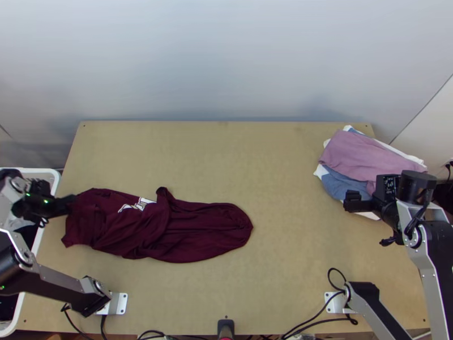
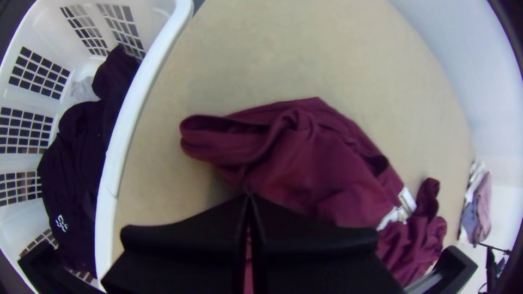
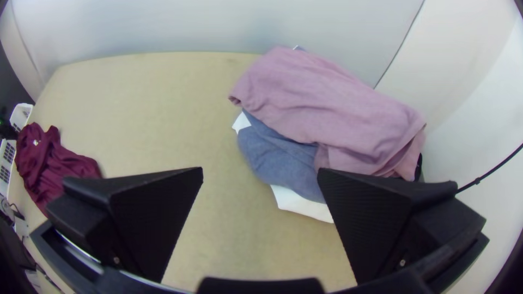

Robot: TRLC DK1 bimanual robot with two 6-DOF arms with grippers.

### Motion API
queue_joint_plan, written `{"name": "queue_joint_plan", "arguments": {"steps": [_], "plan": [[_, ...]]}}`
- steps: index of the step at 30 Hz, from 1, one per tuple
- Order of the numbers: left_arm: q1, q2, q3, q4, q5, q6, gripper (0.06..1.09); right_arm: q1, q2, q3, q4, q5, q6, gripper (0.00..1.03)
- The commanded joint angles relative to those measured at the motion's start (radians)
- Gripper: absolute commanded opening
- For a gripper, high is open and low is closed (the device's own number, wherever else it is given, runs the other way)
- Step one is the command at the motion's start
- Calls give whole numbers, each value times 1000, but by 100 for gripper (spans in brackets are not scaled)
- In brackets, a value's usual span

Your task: Fold the t-shirt

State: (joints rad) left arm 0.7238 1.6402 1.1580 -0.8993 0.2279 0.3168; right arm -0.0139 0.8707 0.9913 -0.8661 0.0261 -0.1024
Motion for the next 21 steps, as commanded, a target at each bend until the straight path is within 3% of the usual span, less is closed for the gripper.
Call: {"name": "queue_joint_plan", "arguments": {"steps": [1, 5, 8, 16, 21], "plan": [[-6, -106, 232, -273, 197, -96, 10, 2, 2, 6, -2, 0, 0, 98], [-161, -164, 413, -397, 320, -222, 10, 0, 5, -3, -2, 0, 3, 98], [-314, -160, 513, -454, 502, -358, 10, -1, 5, -8, -5, -2, 6, 98], [-989, -51, 758, -397, 495, -565, 10, -41, -84, -46, -74, 0, 3, 98], [-1328, 165, 1010, -409, 476, -584, 10, -135, -188, -98, -137, 0, 3, 98]]}}
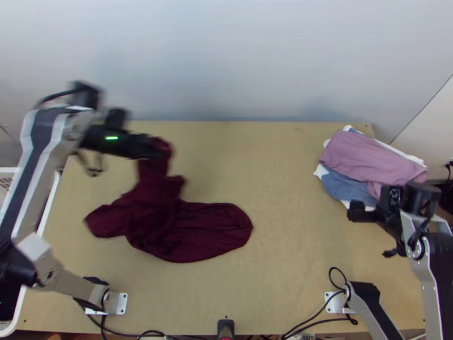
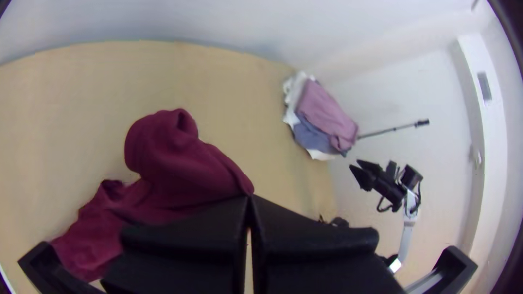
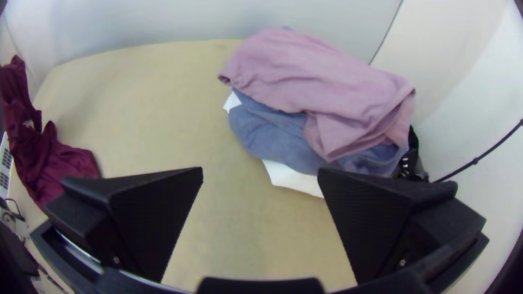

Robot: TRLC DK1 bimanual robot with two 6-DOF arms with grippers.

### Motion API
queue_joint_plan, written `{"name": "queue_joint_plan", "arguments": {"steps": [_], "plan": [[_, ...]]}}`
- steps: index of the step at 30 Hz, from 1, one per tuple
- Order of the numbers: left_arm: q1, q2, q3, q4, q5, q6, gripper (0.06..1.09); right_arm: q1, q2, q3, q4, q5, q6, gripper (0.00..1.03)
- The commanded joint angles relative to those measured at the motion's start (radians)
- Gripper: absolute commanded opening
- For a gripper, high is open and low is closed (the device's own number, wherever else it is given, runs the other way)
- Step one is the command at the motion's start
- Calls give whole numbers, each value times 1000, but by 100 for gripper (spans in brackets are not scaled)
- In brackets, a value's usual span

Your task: Fold the t-shirt

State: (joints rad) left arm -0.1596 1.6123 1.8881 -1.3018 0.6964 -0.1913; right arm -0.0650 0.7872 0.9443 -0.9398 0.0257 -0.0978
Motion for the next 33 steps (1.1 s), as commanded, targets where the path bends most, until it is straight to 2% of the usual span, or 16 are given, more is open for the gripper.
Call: {"name": "queue_joint_plan", "arguments": {"steps": [1, 4, 10, 12, 13, 15, 20, 23, 27, 30, 31, 33], "plan": [[-500, 235, 328, -8, 8, -77, 10, -102, -118, -55, -79, 0, -2, 98], [-670, 350, 444, 33, -6, -88, 10, -165, -167, -61, -114, 0, -2, 98], [-839, 489, 459, 259, -90, -122, 12, -295, -249, -45, -195, 3, -28, 98], [-864, 528, 459, 292, -90, -138, 33, -334, -267, -53, -218, 3, -45, 98], [-873, 543, 459, 295, -90, -138, 52, -343, -276, -53, -226, 3, -45, 98], [-887, 560, 450, 288, -90, -137, 104, -346, -284, -55, -237, 2, -43, 98], [-871, 548, 404, 257, -89, -128, 105, -338, -270, -55, -240, -1, -39, 98], [-822, 535, 399, 179, -89, -65, 105, -300, -249, -58, -238, -3, -34, 98], [-690, 511, 348, 18, -100, 46, 105, -220, -204, -52, -228, -3, -28, 98], [-549, 483, 241, -51, -104, 75, 105, -144, -155, -48, -223, -3, -25, 99], [-508, 466, 190, -54, -124, 89, 105, -102, -134, -45, -223, -3, -19, 99], [-446, 426, 97, -42, -225, 118, 105, -50, -95, -36, -223, -18, -26, 99]]}}
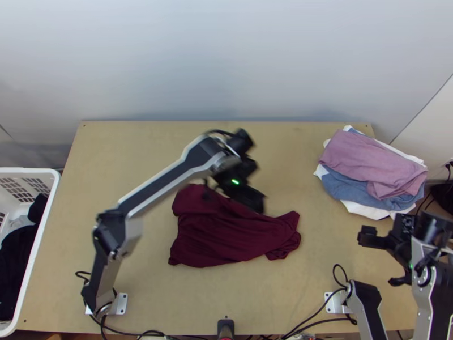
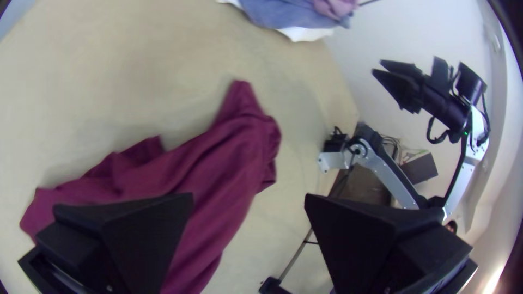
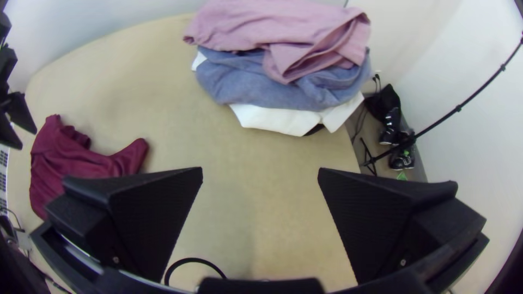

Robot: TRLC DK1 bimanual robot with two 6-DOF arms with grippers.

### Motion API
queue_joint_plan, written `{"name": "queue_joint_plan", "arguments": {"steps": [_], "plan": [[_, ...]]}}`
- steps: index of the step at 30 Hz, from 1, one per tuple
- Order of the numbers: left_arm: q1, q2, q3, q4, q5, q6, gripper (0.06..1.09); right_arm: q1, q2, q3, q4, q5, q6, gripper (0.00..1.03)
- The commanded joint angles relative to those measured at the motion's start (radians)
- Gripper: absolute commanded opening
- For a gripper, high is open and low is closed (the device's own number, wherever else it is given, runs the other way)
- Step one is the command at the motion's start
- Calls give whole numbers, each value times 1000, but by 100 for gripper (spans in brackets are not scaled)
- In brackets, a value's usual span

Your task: Fold the t-shirt

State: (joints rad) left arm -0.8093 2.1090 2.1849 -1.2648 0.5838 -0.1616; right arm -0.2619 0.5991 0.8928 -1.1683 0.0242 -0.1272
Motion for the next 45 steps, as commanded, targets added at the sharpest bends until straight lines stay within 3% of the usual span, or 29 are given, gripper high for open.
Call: {"name": "queue_joint_plan", "arguments": {"steps": [1, 4, 9, 15, 20, 29, 40, 43, 45], "plan": [[225, -87, -241, -64, -174, 99, 105, 174, 122, 26, 6, -43, 3, 98], [269, -142, -353, -27, -289, 117, 104, 250, 222, 70, 12, -107, 11, 98], [306, -242, -485, 38, -299, 116, 104, 423, 410, 133, 41, -176, 29, 97], [311, -308, -550, 97, -338, 82, 104, 671, 636, 218, 79, -179, 31, 97], [326, -356, -594, 111, -355, 60, 104, 790, 852, 377, 99, -187, 32, 97], [415, -465, -702, 114, -357, 65, 104, 932, 1097, 583, 124, -248, 24, 90], [430, -523, -786, 131, -360, 73, 104, 1007, 1300, 776, 141, -300, 18, 86], [435, -537, -803, 131, -361, 73, 104, 1004, 1329, 773, 173, -320, 11, 74], [440, -546, -812, 133, -363, 73, 104, 1001, 1349, 770, 190, -328, 8, 72]]}}
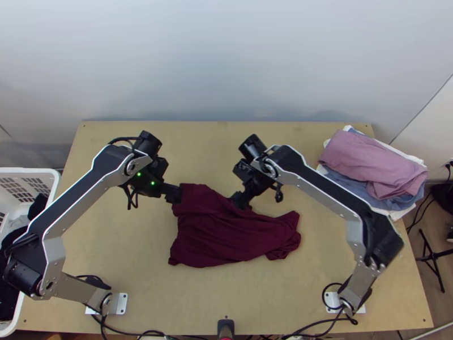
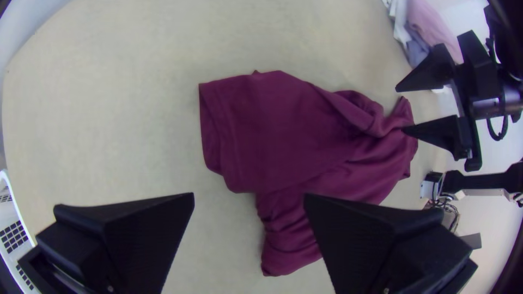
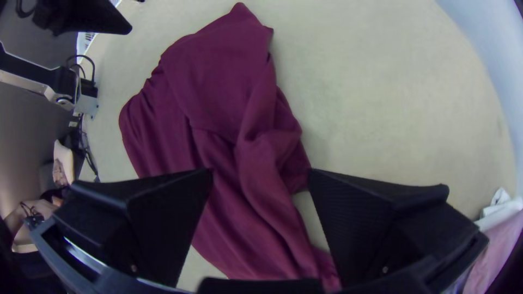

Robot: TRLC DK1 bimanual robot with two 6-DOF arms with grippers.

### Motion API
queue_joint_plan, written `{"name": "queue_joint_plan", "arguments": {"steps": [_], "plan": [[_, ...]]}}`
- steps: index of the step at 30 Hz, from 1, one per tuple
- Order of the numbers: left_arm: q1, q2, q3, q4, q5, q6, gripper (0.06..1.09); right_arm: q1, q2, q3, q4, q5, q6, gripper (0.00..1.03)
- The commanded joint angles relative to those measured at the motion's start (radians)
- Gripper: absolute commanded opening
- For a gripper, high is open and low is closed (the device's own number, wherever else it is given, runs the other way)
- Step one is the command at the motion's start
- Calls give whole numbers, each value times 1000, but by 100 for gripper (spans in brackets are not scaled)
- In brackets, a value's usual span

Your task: Fold the t-shirt

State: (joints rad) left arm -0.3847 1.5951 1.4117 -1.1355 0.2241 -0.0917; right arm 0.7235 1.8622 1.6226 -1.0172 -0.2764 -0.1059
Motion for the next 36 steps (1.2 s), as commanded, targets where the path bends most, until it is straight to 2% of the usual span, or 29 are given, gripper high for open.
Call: {"name": "queue_joint_plan", "arguments": {"steps": [1, 5, 9, 12, 17, 22, 29, 33, 36], "plan": [[18, -37, -43, 3, -6, 4, 104, 14, 95, 42, 42, -27, -20, 72], [30, -49, -59, 5, -11, 3, 104, 13, 118, 33, 63, -29, -25, 65], [32, -69, -86, 13, -28, 3, 104, 17, 132, 0, 98, -30, -25, 63], [32, -84, -105, 20, -29, 3, 104, 16, 137, -26, 123, -35, -26, 48], [33, -92, -115, 23, -32, 4, 104, 13, 94, -26, 126, -67, -37, 3], [23, -89, -117, 31, -31, 4, 104, 2, -64, 33, 98, -69, -23, 3], [-36, -70, -115, 52, -31, 4, 104, -16, -281, 240, -9, -61, -25, 3], [-82, -58, -108, 59, -31, 6, 104, -96, -377, 306, -37, 9, -38, 3], [-94, -52, -99, 60, -31, 3, 104, -223, -443, 370, -38, 19, -21, 3]]}}
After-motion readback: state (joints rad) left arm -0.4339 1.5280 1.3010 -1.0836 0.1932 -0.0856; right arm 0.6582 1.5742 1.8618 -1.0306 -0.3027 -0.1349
